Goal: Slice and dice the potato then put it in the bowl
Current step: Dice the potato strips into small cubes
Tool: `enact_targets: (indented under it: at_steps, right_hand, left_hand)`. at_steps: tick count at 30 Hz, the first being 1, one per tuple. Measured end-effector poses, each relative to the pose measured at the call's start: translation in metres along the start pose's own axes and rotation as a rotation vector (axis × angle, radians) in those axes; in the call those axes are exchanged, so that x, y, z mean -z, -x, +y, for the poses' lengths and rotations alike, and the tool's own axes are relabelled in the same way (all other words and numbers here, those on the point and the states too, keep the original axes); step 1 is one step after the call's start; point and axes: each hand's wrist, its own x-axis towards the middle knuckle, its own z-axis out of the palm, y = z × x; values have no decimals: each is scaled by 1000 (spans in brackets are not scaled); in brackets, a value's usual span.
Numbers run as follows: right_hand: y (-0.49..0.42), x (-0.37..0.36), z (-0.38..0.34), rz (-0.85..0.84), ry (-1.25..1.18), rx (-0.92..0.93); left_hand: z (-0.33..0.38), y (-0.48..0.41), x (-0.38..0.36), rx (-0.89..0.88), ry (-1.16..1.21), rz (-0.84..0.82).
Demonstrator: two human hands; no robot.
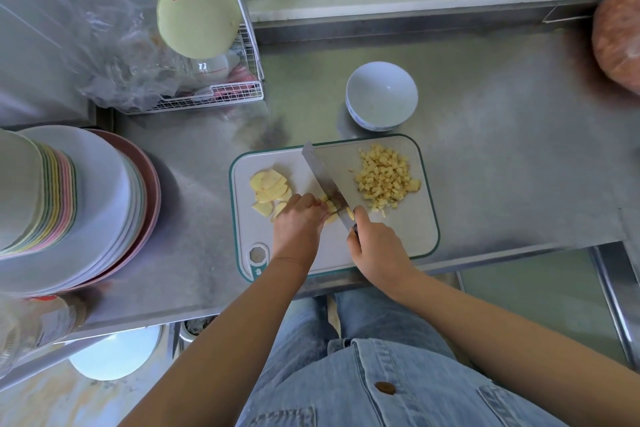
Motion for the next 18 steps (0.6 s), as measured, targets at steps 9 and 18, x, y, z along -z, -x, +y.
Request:
enact_targets:
  at_steps: [9, 18]
  right_hand:
    - [1, 19, 6, 9, -94, 42]
    - [6, 20, -1, -61, -30, 41]
  left_hand:
    - [-3, 1, -2, 63, 86, -3]
    - [-2, 0, 2, 59, 59, -16]
